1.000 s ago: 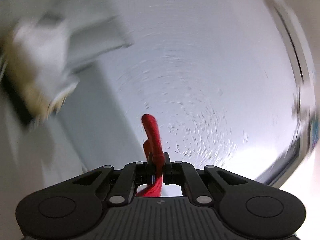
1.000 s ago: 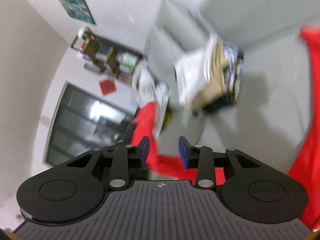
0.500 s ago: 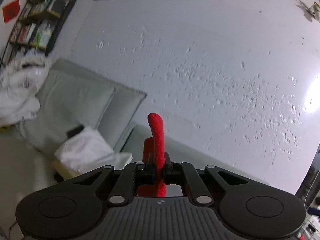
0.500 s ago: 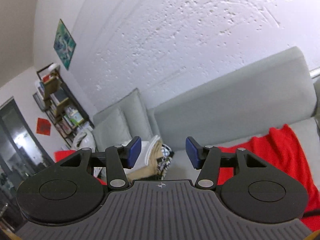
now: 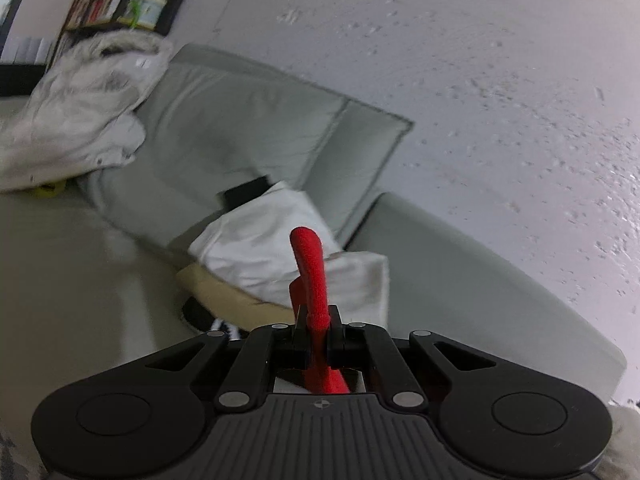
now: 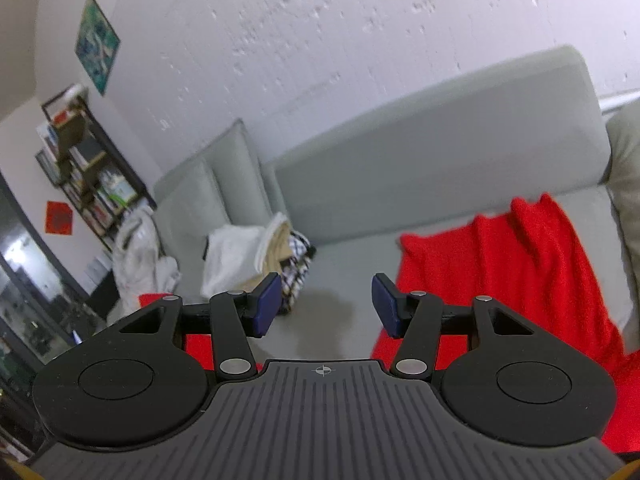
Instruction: Fold clothes
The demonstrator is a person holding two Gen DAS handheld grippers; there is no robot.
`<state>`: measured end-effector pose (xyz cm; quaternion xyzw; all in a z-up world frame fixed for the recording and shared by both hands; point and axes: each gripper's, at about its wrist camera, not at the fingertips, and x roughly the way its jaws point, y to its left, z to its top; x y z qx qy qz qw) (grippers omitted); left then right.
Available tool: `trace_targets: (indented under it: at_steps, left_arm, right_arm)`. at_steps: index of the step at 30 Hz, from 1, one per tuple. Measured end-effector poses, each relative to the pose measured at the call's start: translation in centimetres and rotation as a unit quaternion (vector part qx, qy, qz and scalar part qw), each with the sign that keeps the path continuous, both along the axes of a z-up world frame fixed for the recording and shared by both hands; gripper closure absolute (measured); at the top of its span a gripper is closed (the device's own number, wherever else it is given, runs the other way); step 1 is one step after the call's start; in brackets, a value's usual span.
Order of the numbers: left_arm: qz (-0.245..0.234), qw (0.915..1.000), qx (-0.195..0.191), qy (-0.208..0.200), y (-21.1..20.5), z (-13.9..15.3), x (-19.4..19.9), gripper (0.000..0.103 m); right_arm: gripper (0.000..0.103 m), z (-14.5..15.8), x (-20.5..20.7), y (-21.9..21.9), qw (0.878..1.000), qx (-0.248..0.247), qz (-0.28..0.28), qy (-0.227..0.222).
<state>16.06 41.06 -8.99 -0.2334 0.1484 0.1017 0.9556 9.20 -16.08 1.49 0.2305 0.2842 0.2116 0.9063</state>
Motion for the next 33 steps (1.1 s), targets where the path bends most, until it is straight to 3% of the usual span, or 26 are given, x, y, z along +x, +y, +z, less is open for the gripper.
trace_targets:
  at_steps: [6, 9, 12, 13, 14, 15, 17, 19, 22, 27, 31, 33]
  left_arm:
    - [-0.003, 0.9974, -0.069, -0.021, 3.6, -4.8, 2.1, 0.099]
    - [0.022, 0.9932, -0.114, 0.011, 5.0, -9.1, 3.1, 0.099]
    - [0.063, 0.9813, -0.168, 0.071, 6.2, -13.4, 3.9, 0.094]
    - [0.082, 0.9745, -0.183, 0.100, 6.6, -14.6, 4.1, 0.083]
    - [0.099, 0.9697, -0.192, 0.114, 6.8, -15.5, 3.8, 0.079]
    - [0.105, 0.9698, -0.199, 0.094, 6.9, -15.8, 3.0, 0.077]
    - [0.122, 0.9641, -0.216, 0.094, 7.1, -15.5, 1.9, 0.077]
    - [0.130, 0.9638, -0.203, 0.114, 7.3, -14.4, 0.9, 0.068]
    - [0.151, 0.9618, -0.149, 0.173, 6.9, -11.6, -0.8, 0.061]
    - [0.047, 0.9712, -0.091, 0.215, 1.9, -6.5, -5.8, 0.061]
    - [-0.065, 0.9656, -0.026, 0.250, -6.4, -3.6, -10.3, 0.057]
    - [-0.090, 0.9642, -0.026, 0.248, -10.5, -4.0, -12.1, 0.057]
  right_arm:
    - [0.047, -2.1, 2.5, 3.1, 0.999, -0.017, 0.004, 0.032]
    - [0.047, -3.0, 3.6, 4.5, 0.999, -0.019, 0.007, 0.044]
    - [0.047, -4.1, 4.5, 5.7, 0.998, -0.017, 0.013, 0.061]
    - [0.047, -4.5, 4.8, 6.0, 0.997, -0.013, 0.017, 0.068]
    - [0.047, -4.7, 5.0, 6.2, 0.997, -0.008, 0.021, 0.076]
    - [0.047, -4.9, 5.1, 6.4, 0.996, -0.003, 0.027, 0.084]
    - [0.047, -4.8, 4.9, 6.1, 0.996, 0.007, 0.026, 0.088]
    - [0.047, -4.5, 4.5, 5.7, 0.996, 0.017, 0.022, 0.088]
    - [0.047, -3.5, 3.5, 4.4, 0.997, 0.023, 0.002, 0.073]
    - [0.044, -1.1, 0.6, 1.8, 0.998, 0.032, -0.012, 0.055]
    - [0.040, 0.7, -3.1, -1.7, 0.999, 0.017, -0.029, 0.030]
    - [0.038, 0.8, -5.2, -3.8, 0.999, 0.012, -0.041, 0.026]
